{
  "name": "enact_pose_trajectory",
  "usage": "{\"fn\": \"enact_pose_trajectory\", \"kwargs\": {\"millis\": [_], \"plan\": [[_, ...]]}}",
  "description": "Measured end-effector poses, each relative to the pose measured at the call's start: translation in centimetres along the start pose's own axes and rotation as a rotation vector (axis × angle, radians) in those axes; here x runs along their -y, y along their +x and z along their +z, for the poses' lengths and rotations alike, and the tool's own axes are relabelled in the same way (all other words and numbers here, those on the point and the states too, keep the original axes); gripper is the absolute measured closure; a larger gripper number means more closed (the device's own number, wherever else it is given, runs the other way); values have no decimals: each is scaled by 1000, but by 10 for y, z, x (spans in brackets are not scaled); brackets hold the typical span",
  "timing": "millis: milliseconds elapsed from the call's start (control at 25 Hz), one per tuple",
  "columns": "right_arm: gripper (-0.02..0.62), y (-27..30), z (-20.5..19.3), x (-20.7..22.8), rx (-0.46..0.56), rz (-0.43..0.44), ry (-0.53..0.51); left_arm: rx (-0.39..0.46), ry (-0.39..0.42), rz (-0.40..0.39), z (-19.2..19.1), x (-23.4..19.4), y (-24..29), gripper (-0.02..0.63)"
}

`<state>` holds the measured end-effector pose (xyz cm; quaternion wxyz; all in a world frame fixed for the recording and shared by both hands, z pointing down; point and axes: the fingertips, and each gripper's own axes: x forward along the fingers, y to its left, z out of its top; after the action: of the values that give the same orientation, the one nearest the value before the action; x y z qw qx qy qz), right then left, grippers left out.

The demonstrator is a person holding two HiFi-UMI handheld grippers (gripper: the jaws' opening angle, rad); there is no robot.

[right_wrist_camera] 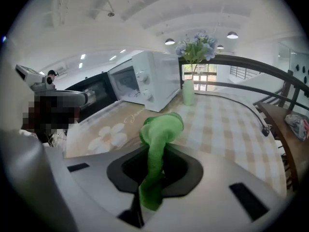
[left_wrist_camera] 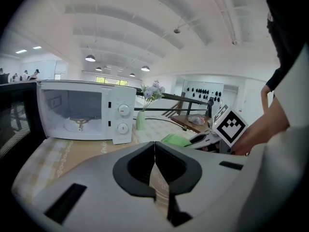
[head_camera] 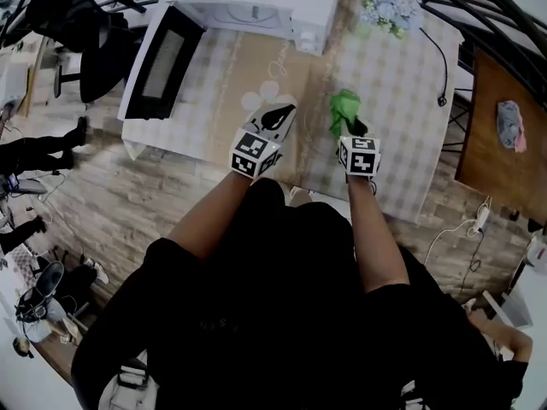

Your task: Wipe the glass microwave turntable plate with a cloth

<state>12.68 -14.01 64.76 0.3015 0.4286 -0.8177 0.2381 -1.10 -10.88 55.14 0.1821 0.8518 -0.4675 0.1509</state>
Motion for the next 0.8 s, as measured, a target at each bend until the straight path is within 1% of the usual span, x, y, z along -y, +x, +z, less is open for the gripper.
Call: {"fn": "enact_pose_trajectory", "kwargs": {"millis": [120,240,360,600,720,800], "plan": [[532,8,1,-32,-3,62,-8,1,8,16,-1,-4,-10,584],[532,10,0,-64,-7,112,13,-15,12,-1,-10,-3,-17,584],[532,18,-5,-92,-23,141,8,-41,4,-26,-23,-3,-18,584],[532,37,-30,-124,-106,155,2,-70,-13,-90,-37,-1,-16,584],[532,46,-46,-125,-146,128,21,-79,-7,-118,-40,2,-19,584],[532,51,-50,-120,-151,105,22,-79,-3,-131,-39,1,-21,584]]}}
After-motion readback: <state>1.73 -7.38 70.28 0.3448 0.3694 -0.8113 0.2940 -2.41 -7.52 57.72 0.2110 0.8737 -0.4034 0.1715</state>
